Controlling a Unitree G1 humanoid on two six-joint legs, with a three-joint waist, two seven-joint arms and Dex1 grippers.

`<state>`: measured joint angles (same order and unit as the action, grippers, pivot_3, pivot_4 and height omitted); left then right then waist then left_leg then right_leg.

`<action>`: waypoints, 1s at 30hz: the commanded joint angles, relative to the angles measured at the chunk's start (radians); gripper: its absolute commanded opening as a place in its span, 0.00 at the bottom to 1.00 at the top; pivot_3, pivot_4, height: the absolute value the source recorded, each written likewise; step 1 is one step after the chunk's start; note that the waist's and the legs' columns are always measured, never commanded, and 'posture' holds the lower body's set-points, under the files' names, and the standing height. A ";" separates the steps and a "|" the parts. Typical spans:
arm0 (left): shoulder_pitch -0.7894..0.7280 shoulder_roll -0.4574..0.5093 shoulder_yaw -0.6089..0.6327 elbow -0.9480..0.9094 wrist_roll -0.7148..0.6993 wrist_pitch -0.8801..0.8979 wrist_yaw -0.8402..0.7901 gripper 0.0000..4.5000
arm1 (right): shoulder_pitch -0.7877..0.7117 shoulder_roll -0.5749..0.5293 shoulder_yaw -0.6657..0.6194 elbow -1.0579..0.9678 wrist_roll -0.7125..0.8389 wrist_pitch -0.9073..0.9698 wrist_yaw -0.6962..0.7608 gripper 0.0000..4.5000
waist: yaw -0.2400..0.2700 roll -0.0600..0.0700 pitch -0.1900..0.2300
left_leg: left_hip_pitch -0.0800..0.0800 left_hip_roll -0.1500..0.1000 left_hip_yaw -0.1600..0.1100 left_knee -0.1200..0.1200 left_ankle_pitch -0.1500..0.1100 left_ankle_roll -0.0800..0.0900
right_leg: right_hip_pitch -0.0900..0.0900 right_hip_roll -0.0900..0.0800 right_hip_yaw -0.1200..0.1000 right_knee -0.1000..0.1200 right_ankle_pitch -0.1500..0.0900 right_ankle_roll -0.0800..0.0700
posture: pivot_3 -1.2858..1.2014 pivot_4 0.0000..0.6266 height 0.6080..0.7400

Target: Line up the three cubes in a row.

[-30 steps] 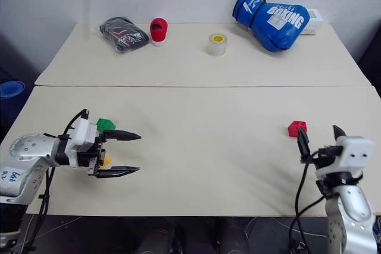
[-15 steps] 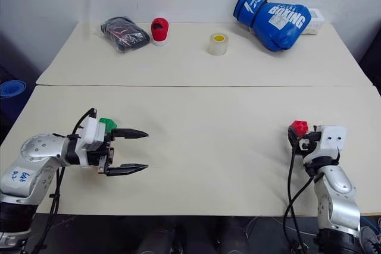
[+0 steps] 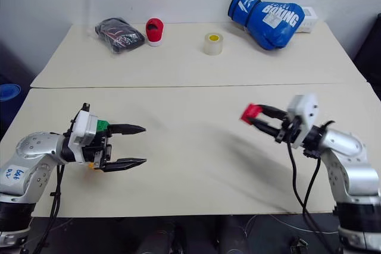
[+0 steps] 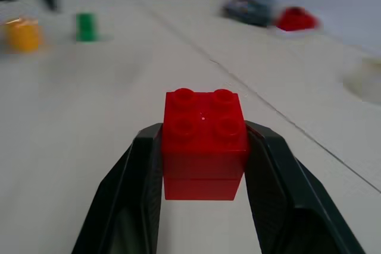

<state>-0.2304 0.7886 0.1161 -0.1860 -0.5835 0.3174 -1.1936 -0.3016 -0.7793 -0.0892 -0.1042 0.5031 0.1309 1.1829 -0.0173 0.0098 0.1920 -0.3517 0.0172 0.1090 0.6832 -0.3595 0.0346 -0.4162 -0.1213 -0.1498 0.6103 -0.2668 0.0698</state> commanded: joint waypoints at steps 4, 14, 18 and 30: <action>-0.024 0.023 0.016 0.008 0.010 -0.009 -0.024 1.00 | -0.100 0.091 0.173 0.308 -0.091 -0.287 0.336 0.32 | 0.017 -0.004 0.001 | -0.002 -0.003 -0.001 0.002 0.000 0.002 | 0.002 0.003 -0.001 -0.002 0.001 0.001 | 0.52 0.24 1.00; 0.025 0.100 0.082 -0.031 -0.004 0.024 -0.023 1.00 | -0.228 0.188 0.237 0.575 -0.184 -0.433 0.395 0.32 | 0.012 -0.003 0.001 | -0.002 -0.002 -0.003 0.005 0.000 0.002 | 0.002 -0.004 -0.005 0.000 0.001 0.001 | 0.52 0.24 1.00; 0.029 0.105 0.106 -0.023 0.004 0.023 -0.010 1.00 | -0.226 0.196 0.229 0.564 -0.173 -0.398 0.373 0.32 | 0.013 -0.003 0.001 | -0.002 -0.002 -0.004 0.008 0.000 0.002 | 0.003 -0.005 -0.005 0.001 0.001 0.001 | 0.52 0.24 1.00; 0.232 0.102 0.385 0.132 0.054 -0.048 0.081 1.00 | -0.067 0.134 0.046 0.318 -0.065 -0.396 0.270 0.99 | 0.013 -0.002 0.002 | -0.003 -0.002 -0.006 0.008 -0.001 0.001 | 0.003 -0.006 -0.007 0.000 0.001 0.001 | 0.52 0.24 1.00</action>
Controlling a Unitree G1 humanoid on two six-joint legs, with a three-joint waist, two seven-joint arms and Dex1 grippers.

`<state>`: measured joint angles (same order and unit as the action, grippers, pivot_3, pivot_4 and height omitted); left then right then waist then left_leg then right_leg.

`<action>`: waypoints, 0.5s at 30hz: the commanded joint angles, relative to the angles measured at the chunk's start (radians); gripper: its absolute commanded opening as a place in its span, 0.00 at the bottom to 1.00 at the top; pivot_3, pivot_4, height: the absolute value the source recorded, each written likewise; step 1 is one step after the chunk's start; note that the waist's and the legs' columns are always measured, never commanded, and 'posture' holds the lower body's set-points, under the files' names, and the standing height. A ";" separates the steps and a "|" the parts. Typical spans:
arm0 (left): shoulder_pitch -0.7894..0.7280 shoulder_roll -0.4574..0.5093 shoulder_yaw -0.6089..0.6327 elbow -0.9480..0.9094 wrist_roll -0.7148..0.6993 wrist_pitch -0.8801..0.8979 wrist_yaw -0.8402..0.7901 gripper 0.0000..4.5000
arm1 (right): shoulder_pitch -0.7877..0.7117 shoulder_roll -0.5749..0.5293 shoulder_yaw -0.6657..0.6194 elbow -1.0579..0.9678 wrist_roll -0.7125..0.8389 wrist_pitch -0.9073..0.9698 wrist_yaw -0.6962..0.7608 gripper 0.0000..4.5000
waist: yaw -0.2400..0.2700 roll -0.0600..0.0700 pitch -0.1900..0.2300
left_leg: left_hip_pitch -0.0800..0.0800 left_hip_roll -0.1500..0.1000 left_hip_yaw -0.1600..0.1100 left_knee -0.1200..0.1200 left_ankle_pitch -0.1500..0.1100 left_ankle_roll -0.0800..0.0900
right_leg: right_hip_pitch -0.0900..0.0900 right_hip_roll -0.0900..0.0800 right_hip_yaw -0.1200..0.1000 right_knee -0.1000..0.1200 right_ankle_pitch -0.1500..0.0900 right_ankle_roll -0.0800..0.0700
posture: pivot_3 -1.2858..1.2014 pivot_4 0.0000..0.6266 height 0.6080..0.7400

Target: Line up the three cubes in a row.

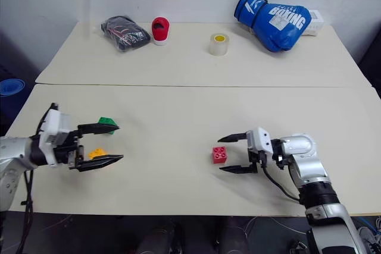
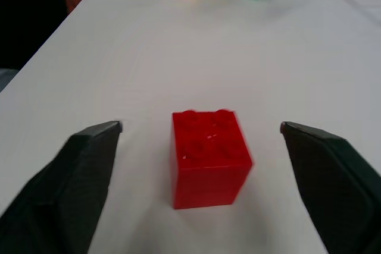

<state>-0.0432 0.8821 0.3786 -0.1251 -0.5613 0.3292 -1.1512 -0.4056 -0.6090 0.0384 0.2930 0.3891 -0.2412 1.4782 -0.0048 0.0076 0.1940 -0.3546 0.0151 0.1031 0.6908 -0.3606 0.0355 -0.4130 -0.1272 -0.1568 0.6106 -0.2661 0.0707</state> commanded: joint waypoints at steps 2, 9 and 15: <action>0.096 -0.006 0.209 0.142 0.045 -0.092 0.077 1.00 | 0.087 -0.052 -0.130 -0.119 0.060 -0.027 -0.059 0.99 | 0.001 0.000 0.000 | 0.000 0.000 0.000 0.000 0.000 0.000 | 0.000 0.000 0.000 0.000 0.000 0.000 | 0.52 0.24 1.00; 0.207 -0.072 0.415 0.307 0.034 -0.129 0.208 1.00 | 0.287 0.006 -0.273 -0.299 0.187 0.001 -0.197 0.99 | 0.003 0.000 0.000 | 0.001 0.000 -0.001 -0.001 -0.002 0.001 | 0.001 -0.002 0.000 -0.001 0.000 0.000 | 0.52 0.24 1.00; 0.188 -0.159 0.383 0.176 -0.018 -0.071 0.291 1.00 | 0.360 0.022 -0.300 -0.366 0.230 0.082 -0.279 0.99 | 0.011 -0.001 0.000 | 0.001 -0.001 -0.001 -0.001 -0.004 0.001 | 0.001 -0.004 0.000 -0.004 0.000 0.000 | 0.52 0.24 1.00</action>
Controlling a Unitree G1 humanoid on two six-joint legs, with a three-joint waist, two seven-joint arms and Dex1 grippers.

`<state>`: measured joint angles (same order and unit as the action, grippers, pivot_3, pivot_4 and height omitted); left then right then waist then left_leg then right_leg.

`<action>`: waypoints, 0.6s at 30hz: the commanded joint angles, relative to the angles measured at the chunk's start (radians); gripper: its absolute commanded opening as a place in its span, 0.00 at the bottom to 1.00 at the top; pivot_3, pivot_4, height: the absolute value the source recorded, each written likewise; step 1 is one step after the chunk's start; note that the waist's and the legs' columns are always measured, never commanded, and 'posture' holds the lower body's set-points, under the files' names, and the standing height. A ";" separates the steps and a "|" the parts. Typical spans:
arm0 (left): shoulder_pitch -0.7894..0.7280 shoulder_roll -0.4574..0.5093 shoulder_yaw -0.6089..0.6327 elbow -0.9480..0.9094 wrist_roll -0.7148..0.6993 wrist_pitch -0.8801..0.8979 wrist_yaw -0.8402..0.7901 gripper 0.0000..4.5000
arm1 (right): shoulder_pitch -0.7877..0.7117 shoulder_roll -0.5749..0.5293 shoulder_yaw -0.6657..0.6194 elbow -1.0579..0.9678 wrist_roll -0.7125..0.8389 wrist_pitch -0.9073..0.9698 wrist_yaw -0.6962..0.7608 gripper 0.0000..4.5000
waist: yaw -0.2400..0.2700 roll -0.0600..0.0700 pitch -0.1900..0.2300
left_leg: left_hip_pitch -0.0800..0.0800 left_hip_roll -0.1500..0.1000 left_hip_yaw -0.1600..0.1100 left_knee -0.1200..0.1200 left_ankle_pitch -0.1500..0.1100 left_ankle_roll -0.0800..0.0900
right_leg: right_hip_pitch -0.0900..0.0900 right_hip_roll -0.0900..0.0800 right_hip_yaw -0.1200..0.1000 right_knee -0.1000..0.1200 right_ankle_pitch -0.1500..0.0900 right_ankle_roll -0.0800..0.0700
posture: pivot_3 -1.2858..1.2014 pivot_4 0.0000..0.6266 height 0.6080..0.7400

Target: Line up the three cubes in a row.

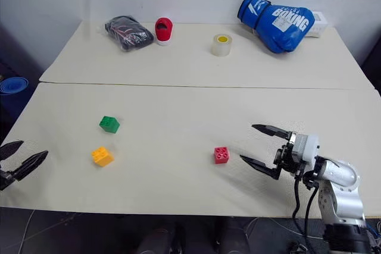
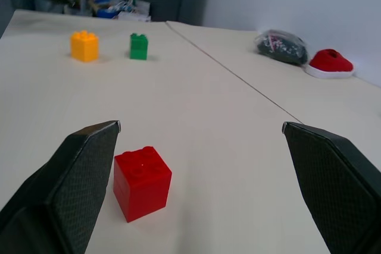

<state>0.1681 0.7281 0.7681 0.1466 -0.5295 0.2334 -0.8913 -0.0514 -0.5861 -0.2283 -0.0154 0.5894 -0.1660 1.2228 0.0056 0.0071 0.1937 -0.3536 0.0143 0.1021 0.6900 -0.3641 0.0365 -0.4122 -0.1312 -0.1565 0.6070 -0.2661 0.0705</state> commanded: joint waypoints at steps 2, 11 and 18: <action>-0.080 -0.015 -0.066 -0.169 -0.070 0.104 0.086 1.00 | 0.016 0.003 -0.020 -0.088 0.018 0.003 -0.033 0.99 | 0.006 0.000 0.000 | 0.000 0.000 0.000 0.000 -0.001 -0.001 | 0.000 0.000 0.000 0.000 0.000 0.000 | 0.52 0.24 1.00; -0.326 -0.068 -0.373 -0.343 0.046 0.402 0.447 1.00 | 0.005 0.006 0.037 -0.159 -0.016 0.033 -0.082 0.99 | 0.014 0.000 0.000 | 0.001 0.000 0.001 0.000 0.000 0.000 | 0.000 0.002 0.000 0.005 0.000 0.000 | 0.52 0.24 1.00; -0.438 -0.158 -0.488 -0.290 0.146 0.494 0.621 1.00 | -0.009 0.009 0.064 -0.191 -0.028 0.052 -0.126 0.99 | 0.015 0.000 0.000 | 0.001 0.000 0.002 0.000 0.001 0.000 | 0.000 0.003 0.000 0.004 0.000 0.000 | 0.52 0.24 1.00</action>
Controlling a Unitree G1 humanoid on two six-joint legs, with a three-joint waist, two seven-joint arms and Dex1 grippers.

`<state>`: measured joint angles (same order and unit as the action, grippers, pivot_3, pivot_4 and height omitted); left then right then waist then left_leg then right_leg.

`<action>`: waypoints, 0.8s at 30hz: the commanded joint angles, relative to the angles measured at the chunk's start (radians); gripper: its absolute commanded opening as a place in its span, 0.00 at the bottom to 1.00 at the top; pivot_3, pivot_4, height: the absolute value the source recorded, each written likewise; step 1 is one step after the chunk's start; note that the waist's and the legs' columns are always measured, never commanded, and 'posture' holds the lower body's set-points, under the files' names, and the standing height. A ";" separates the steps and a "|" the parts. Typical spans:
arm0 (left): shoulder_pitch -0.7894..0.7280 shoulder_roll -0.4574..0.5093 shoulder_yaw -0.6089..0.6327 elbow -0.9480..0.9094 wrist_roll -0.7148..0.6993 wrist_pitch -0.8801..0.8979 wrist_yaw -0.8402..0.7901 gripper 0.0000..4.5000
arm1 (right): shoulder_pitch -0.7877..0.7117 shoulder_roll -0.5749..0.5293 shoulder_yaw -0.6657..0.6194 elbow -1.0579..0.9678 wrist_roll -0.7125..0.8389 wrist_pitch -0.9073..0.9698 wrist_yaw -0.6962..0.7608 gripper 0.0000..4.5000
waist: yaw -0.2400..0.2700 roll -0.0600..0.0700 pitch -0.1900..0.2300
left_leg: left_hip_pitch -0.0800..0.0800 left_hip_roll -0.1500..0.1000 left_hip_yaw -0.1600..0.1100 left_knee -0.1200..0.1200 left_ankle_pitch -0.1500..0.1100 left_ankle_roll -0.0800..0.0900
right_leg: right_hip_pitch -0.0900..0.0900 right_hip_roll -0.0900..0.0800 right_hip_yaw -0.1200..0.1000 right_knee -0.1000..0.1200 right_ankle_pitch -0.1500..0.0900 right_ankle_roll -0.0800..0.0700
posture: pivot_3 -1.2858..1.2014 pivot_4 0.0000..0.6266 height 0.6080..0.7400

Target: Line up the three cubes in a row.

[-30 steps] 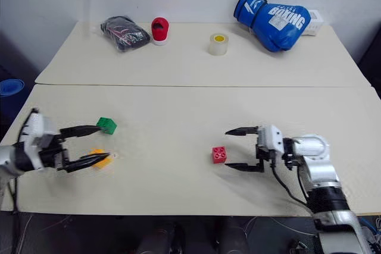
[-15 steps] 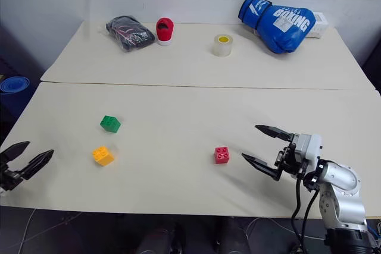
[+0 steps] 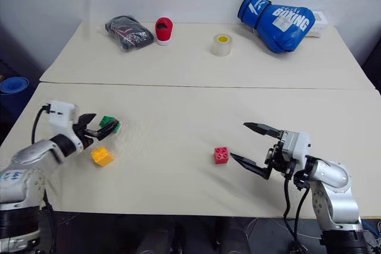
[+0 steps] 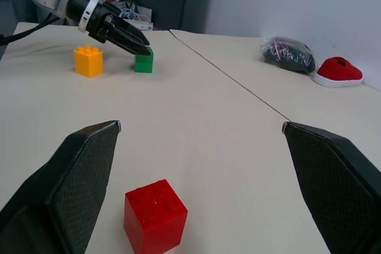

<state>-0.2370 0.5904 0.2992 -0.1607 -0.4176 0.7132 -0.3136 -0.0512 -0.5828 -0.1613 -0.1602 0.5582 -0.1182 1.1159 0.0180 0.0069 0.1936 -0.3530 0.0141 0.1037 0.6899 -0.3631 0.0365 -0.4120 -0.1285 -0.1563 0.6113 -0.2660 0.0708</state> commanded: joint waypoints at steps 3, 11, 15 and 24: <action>-0.057 -0.033 -0.064 0.069 0.068 0.013 0.042 0.91 | -0.016 0.008 0.004 -0.049 0.000 0.006 -0.028 1.00 | 0.005 0.000 0.000 | 0.000 0.000 0.000 0.000 0.000 0.000 | 0.000 0.000 0.000 0.000 0.000 0.000 | 0.52 0.24 1.00; -0.087 -0.007 -0.050 0.137 0.097 -0.035 0.001 0.36 | -0.025 0.016 0.000 -0.036 -0.012 -0.018 -0.040 1.00 | 0.005 0.000 0.000 | 0.000 0.000 0.000 0.000 0.001 0.000 | 0.000 0.000 0.000 0.000 0.000 0.000 | 0.52 0.24 1.00; -0.130 0.040 -0.040 0.173 0.076 -0.130 -0.117 0.34 | -0.022 0.020 0.001 -0.023 -0.017 -0.031 -0.038 1.00 | 0.005 0.000 0.000 | 0.000 0.000 0.000 0.000 0.001 0.000 | 0.000 0.000 -0.001 0.000 0.000 0.000 | 0.52 0.24 1.00; -0.240 0.235 -0.101 0.225 -0.025 -0.380 -0.707 0.34 | -0.012 -0.001 -0.016 0.019 -0.025 -0.054 -0.008 1.00 | 0.002 0.000 0.000 | -0.001 0.000 0.000 0.001 0.001 0.000 | 0.000 0.001 -0.001 -0.001 0.000 0.000 | 0.52 0.24 1.00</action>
<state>-0.4499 0.8060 0.2143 0.0990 -0.3889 0.3754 -0.8936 -0.0642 -0.5696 -0.1548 -0.1397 0.5285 -0.1539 1.0991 0.0204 0.0066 0.1937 -0.3538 0.0139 0.1040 0.6906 -0.3621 0.0364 -0.4121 -0.1277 -0.1572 0.6107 -0.2661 0.0708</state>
